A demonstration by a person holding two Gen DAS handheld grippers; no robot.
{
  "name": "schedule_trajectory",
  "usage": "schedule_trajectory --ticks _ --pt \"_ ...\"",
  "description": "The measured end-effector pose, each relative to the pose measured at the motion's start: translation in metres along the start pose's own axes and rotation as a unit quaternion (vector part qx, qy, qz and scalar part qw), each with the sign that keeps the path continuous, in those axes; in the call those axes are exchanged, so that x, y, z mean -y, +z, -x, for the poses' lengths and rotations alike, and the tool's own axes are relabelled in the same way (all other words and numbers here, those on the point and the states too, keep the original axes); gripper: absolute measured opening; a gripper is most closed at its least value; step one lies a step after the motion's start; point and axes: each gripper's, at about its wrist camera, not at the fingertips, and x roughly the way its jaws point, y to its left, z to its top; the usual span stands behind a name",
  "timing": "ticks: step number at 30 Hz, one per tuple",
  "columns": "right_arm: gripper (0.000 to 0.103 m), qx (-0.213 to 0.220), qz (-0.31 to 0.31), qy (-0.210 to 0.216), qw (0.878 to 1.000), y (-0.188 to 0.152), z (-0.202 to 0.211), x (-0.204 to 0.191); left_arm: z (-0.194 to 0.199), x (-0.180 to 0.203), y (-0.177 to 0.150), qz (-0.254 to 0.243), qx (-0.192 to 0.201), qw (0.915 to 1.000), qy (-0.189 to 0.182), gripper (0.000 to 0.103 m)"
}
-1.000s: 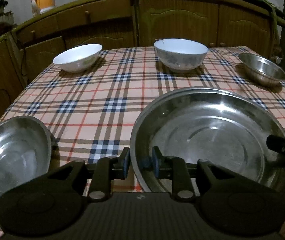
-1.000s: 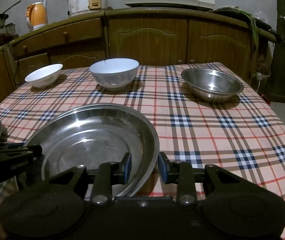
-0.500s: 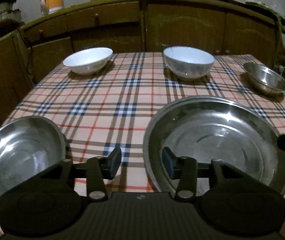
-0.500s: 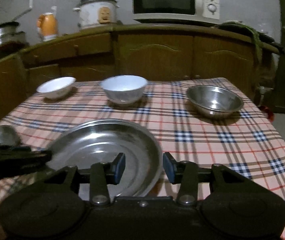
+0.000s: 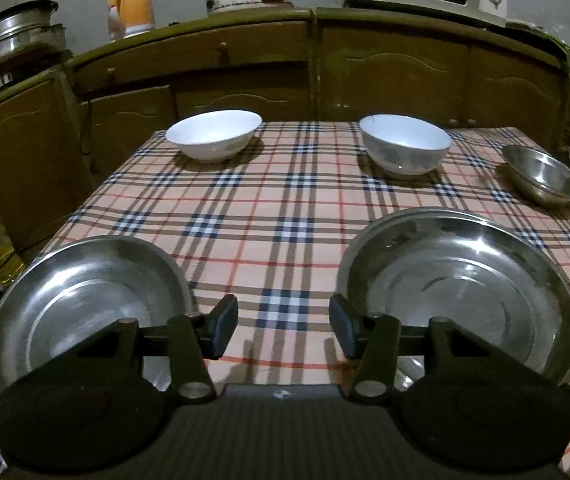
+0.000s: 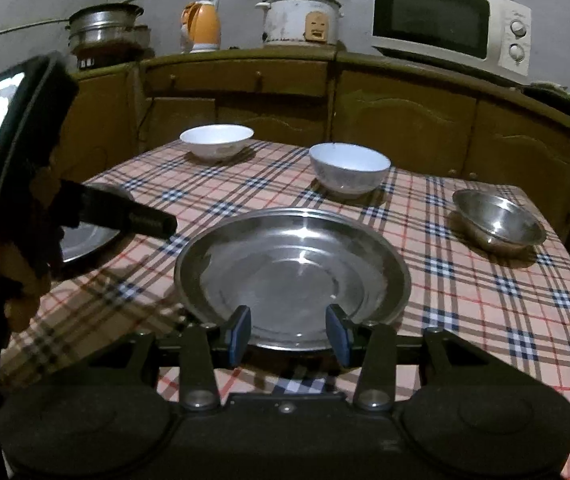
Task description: Organize plates and bowls
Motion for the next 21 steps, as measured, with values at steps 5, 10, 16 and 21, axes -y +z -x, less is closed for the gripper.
schedule_trajectory --ticks 5,10,16,21 --pt "0.052 -0.017 0.019 -0.011 1.0 -0.007 -0.011 -0.008 0.002 -0.008 -0.002 0.006 0.001 1.0 0.004 0.052" --pt "0.052 -0.028 0.03 -0.029 0.999 -0.008 -0.025 -0.012 0.004 -0.013 -0.004 0.01 0.003 0.9999 0.004 0.052" --pt "0.052 -0.025 0.036 -0.032 0.999 -0.003 -0.028 -0.018 0.007 -0.024 -0.006 0.02 0.005 0.9997 0.009 0.052" --pt "0.077 -0.005 0.035 -0.026 0.999 0.009 -0.024 -0.027 0.012 -0.034 -0.006 0.03 0.01 0.9994 0.014 0.054"
